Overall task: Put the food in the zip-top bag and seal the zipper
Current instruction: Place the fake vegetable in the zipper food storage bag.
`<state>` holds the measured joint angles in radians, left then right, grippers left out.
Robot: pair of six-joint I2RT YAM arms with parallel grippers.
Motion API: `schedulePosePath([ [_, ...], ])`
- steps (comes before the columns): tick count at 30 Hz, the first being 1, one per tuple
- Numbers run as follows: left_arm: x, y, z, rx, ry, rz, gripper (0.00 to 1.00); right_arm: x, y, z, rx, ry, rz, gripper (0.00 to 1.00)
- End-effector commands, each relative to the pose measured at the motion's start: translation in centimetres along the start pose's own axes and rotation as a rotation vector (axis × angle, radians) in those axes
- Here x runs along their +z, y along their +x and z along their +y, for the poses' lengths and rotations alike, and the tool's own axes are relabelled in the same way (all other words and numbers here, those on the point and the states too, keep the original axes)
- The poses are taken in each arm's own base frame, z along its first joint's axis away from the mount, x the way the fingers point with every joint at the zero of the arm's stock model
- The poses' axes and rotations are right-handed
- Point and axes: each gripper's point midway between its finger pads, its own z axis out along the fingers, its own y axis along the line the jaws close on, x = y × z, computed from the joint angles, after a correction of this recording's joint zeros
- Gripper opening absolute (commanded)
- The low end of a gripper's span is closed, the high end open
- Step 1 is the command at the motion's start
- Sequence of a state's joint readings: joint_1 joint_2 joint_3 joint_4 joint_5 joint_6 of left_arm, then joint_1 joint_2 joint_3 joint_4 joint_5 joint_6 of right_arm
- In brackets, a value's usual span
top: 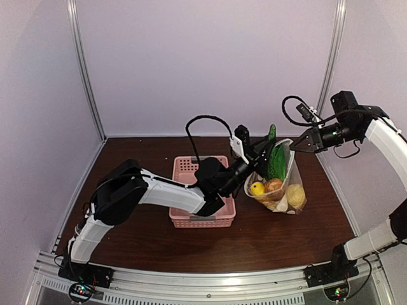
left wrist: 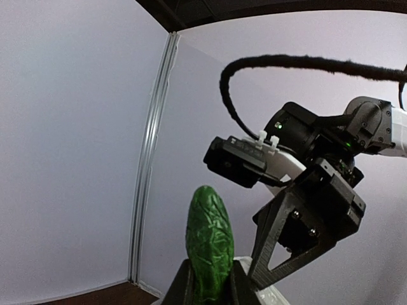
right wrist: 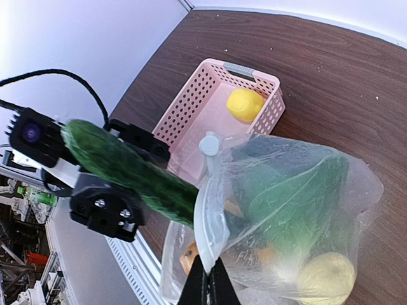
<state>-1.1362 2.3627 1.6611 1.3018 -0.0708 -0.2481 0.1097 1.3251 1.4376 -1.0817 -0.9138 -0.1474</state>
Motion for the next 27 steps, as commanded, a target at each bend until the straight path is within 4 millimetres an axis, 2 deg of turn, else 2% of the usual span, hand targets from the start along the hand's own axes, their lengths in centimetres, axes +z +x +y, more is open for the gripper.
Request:
schedulePosePath([
  [1,-1.4,2.8,0.4,0.035,-0.005,0.044,0.05,-1.6,-2.3,2.1,-0.035,-0.092,-0.099,0.00],
  [3,-1.5,3.3,0.1,0.047,0.011,0.067,0.15,-1.9,-2.5,2.2,-0.029,-0.109,-0.110,0.00],
  [6,-1.7,3.2,0.0,0.071,0.018,0.091,0.35,-2.2,-2.6,2.0,-0.026,-0.111,-0.121,0.00],
  [7,-1.8,2.9,0.0,0.082,0.013,0.091,0.37,-2.3,-2.5,2.0,-0.024,-0.110,-0.124,0.00],
  [8,-1.9,2.4,0.0,0.091,0.011,0.090,0.36,-2.4,-2.5,1.9,-0.021,-0.111,-0.127,0.00],
  [10,-1.8,1.3,-0.3,0.111,0.024,0.084,0.08,-2.4,-2.5,1.7,-0.016,-0.111,-0.134,0.00],
  [11,-1.6,1.4,-0.4,0.122,0.031,0.103,0.00,-2.3,-2.5,1.6,-0.013,-0.109,-0.136,0.00],
  [19,-0.4,0.2,-1.2,0.017,0.053,0.139,0.00,-1.9,-1.7,0.1,-0.017,-0.044,-0.118,0.00],
  [23,-1.0,-3.1,-1.5,0.001,0.059,0.056,0.00,-1.4,-1.0,-0.6,-0.010,-0.024,-0.113,0.00],
  [27,-0.5,-5.3,-2.0,-0.016,0.076,-0.016,0.00,-1.0,-0.9,-0.8,0.006,-0.035,-0.109,0.00],
])
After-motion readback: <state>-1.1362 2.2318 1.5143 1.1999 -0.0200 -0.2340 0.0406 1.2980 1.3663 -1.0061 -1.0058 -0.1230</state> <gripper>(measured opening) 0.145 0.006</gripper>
